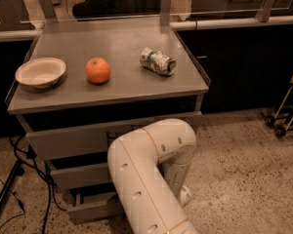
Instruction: Close bottom drawer
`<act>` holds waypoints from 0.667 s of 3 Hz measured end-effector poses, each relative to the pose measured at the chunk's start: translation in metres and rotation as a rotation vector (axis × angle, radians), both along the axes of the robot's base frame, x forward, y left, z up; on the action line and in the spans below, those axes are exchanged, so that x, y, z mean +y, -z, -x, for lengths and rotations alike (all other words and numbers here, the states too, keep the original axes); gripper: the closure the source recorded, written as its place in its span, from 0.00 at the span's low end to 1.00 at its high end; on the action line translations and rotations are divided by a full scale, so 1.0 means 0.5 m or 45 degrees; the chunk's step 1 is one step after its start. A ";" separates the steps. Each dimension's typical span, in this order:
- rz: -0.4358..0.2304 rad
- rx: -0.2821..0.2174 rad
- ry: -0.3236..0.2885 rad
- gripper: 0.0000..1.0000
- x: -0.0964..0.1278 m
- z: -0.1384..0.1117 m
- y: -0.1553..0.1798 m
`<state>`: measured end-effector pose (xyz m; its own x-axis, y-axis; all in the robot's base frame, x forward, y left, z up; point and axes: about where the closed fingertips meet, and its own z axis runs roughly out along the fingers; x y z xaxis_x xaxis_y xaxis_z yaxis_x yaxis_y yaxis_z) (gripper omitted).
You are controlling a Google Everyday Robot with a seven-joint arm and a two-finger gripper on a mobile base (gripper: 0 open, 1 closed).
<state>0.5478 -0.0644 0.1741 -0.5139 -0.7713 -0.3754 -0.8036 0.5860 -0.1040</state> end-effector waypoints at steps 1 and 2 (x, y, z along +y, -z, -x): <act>0.000 0.000 0.000 0.00 0.000 0.000 0.000; 0.000 0.000 0.000 0.00 0.000 0.000 0.000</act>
Offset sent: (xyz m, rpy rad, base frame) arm 0.0000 0.0000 0.0000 0.0000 0.0000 0.0000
